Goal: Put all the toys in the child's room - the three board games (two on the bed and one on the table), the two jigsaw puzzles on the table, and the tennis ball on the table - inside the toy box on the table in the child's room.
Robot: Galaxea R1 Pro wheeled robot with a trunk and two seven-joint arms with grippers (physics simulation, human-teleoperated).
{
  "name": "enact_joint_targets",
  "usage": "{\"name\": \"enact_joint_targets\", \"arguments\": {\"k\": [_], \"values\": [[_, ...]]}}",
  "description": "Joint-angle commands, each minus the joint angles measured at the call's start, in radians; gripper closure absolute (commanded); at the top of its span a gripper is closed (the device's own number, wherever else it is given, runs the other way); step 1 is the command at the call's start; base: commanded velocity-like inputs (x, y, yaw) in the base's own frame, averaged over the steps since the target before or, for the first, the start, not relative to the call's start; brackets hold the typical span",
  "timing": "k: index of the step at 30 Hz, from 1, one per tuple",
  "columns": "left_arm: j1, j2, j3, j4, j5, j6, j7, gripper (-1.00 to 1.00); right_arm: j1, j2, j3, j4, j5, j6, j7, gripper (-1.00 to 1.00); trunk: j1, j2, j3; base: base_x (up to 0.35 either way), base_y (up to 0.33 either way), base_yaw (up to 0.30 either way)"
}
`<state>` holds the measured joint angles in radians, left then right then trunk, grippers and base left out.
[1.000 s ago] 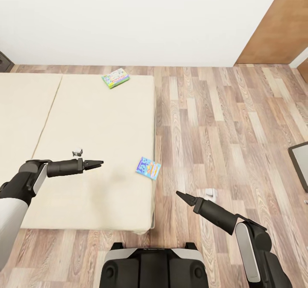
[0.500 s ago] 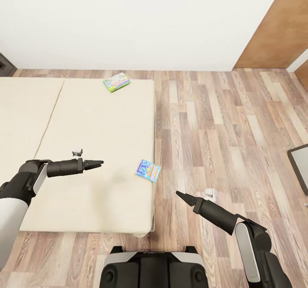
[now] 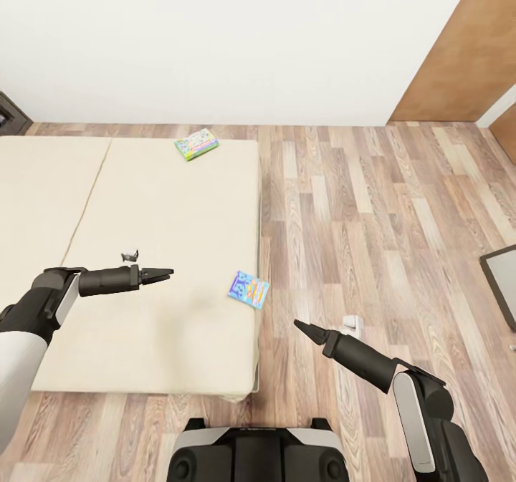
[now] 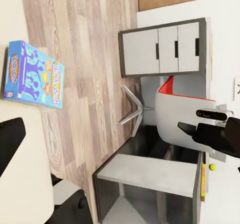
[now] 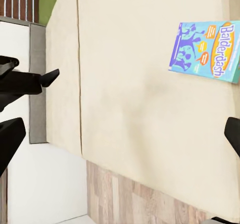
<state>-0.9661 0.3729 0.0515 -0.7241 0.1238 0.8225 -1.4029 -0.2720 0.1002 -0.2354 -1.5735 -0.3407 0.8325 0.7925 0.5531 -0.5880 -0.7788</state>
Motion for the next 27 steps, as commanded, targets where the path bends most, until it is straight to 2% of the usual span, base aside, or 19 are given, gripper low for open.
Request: {"name": "enact_joint_targets", "arguments": {"k": [1, 27], "values": [[0.000, 0.000, 0.000, 0.000, 0.002, 0.010, -0.002, -1.00, -0.001, 0.001, -0.002, 0.000, 0.000, 0.005, 0.004, -1.00, 0.000, -0.001, 0.001, 0.000, 0.000, 0.000], [0.000, 0.000, 0.001, 0.000, 0.002, 0.010, -0.002, -1.00, -0.001, 0.002, -0.002, 0.000, 0.000, 0.006, 0.004, -1.00, 0.000, -0.001, 0.044, 0.000, 0.000, 0.000]]}}
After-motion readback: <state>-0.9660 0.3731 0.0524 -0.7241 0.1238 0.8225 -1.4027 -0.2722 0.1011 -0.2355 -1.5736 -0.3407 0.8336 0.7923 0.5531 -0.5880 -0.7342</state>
